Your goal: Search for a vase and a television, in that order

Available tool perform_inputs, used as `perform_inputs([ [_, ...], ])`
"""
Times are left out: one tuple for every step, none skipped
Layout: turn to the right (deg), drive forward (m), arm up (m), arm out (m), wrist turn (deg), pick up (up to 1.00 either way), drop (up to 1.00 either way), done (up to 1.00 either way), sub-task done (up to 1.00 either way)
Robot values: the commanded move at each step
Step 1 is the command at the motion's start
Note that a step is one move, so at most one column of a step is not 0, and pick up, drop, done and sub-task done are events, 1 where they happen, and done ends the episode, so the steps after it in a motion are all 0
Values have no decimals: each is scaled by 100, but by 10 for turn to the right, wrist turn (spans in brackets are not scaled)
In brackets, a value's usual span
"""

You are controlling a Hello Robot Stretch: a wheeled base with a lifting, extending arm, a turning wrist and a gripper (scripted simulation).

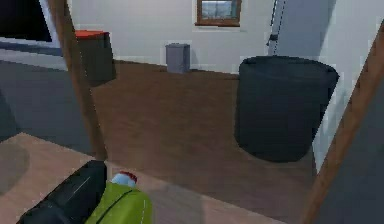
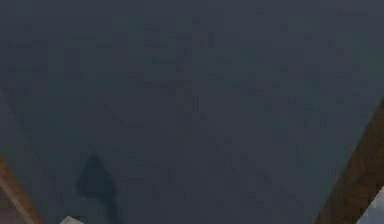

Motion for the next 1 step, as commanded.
perform_inputs([
  [210, 0, 0, 0, 0, 0, 0, 0, 0],
])
